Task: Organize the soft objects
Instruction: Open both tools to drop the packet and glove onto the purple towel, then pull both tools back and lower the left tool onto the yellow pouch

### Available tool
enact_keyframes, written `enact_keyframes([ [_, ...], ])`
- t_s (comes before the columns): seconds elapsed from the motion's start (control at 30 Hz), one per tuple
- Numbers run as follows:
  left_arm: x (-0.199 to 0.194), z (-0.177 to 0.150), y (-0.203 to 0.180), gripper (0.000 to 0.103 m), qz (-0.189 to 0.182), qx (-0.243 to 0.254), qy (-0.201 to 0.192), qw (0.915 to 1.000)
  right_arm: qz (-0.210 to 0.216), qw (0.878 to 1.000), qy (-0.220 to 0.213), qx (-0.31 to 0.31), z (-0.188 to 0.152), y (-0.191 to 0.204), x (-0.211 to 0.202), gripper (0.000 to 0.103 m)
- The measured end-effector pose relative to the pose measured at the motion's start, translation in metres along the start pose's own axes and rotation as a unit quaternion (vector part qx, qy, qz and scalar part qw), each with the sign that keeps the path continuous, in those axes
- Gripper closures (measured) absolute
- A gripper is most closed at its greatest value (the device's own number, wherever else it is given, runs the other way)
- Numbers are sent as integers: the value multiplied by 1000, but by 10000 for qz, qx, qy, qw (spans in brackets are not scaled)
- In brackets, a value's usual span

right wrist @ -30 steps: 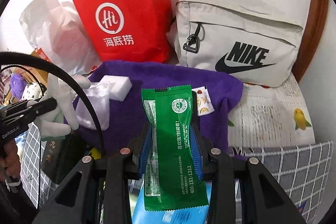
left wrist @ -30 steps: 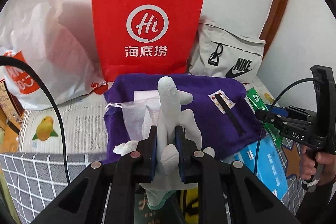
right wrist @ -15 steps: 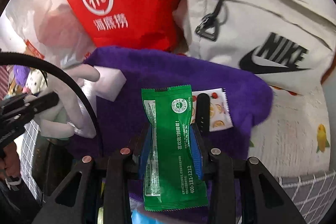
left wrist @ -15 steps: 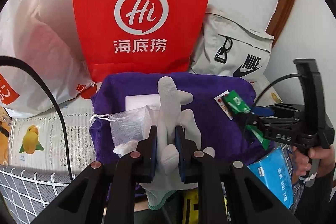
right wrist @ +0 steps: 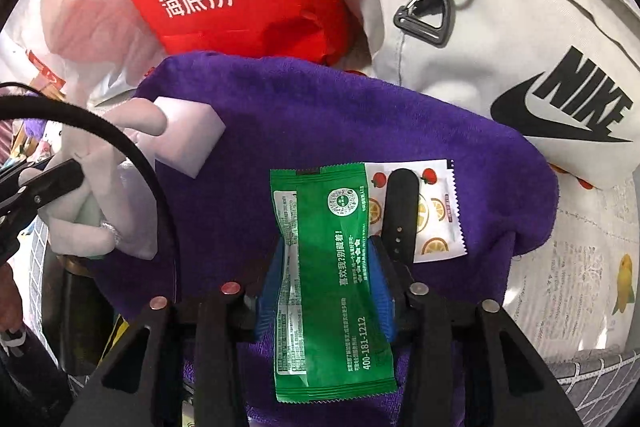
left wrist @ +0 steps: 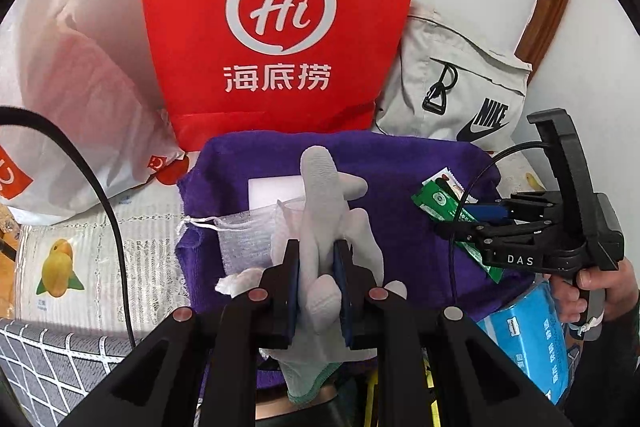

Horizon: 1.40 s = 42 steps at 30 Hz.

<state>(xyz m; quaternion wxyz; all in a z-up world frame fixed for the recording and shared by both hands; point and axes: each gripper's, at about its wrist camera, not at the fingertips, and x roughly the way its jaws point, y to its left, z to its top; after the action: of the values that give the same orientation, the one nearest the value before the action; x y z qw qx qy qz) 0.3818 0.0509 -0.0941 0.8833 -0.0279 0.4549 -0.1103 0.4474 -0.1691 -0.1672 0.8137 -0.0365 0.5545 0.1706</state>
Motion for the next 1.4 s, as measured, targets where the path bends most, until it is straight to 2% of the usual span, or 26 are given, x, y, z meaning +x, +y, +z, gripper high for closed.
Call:
enact_keyframes([
  [0.17, 10, 3, -6, 87, -100, 45, 146, 9998, 95, 9998, -190, -62, -1, 1, -7, 41],
  [0.37, 27, 4, -22, 87, -227, 206, 408, 9987, -44, 9987, -504, 2, -14, -7, -34, 41],
  [0.53, 48, 4, -34, 87, -198, 366, 615, 9972, -584, 9933, -997, 88, -38, -12, -73, 41],
  [0.7, 57, 7, -39, 87, -159, 448, 679, 9966, -389, 9892, -1386, 289, -65, -16, -108, 41],
  [0.9, 65, 10, -43, 86, -54, 595, 789, 9951, -302, 9875, -1458, 510, -84, -13, -118, 40],
  [1.07, 67, 9, -46, 69, 47, 734, 963, 9926, -128, 9875, -1398, 721, -102, -13, -113, 40],
  [1.2, 44, 10, -41, 32, 33, 635, 701, 9955, -92, 9869, -1401, 790, -113, -13, -116, 40],
  [1.23, 34, 10, -40, 27, 93, 623, 561, 9964, -86, 9866, -1409, 814, -116, -13, -117, 40],
  [1.33, 10, 7, -40, 18, 307, 610, 318, 9972, -39, 9860, -1423, 865, -124, -12, -122, 40],
  [1.4, -3, 4, -44, 18, 631, 593, 264, 9959, -29, 9859, -1419, 888, -129, -11, -124, 40],
])
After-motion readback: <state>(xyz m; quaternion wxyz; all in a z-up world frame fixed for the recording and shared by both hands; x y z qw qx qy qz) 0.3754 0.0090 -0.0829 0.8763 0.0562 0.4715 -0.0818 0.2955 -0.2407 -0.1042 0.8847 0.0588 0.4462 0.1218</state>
